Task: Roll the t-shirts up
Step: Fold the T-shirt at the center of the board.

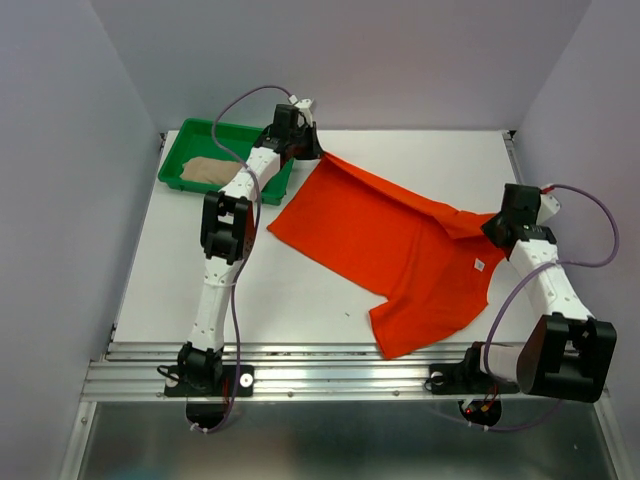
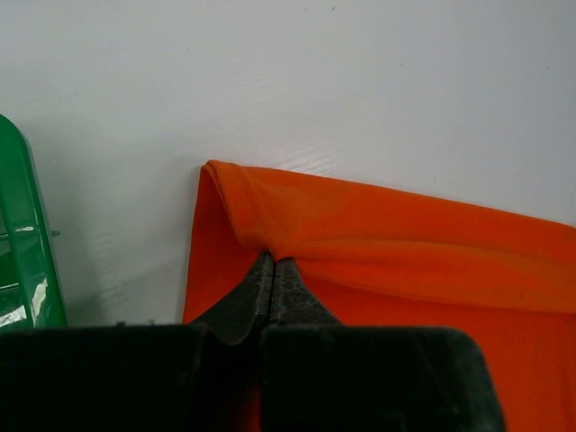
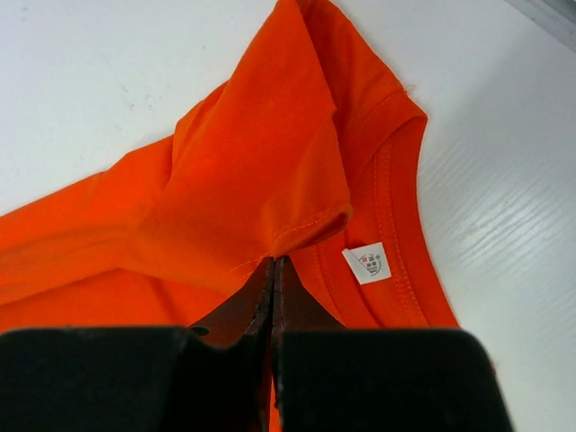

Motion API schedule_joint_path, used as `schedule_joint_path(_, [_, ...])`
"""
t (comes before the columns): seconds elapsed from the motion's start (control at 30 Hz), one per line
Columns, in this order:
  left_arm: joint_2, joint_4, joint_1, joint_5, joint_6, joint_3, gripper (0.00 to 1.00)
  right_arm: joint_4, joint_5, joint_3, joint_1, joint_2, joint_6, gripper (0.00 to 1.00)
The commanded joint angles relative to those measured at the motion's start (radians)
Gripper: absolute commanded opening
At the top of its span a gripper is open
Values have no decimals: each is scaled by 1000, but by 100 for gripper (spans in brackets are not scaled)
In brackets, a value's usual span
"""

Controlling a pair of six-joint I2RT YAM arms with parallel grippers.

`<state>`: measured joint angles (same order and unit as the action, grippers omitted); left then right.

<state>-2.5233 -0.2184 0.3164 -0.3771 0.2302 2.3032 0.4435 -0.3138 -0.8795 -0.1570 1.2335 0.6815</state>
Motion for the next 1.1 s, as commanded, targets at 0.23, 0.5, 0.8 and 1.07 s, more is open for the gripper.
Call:
schedule_joint_path(0.23, [96, -56, -10, 17, -48, -16, 0, 61, 36, 73, -9, -100, 47, 1])
schedule_joint_path(0.5, [89, -79, -10, 29, -51, -25, 0, 101, 79, 128, 10, -123, 96, 1])
schedule_joint_path(0.8, [84, -101, -10, 41, -60, -24, 0, 150, 108, 175, 28, -170, 122, 1])
schedule_joint_path(1.07, [84, -121, -10, 56, -69, -31, 0, 207, 102, 198, 28, -229, 168, 1])
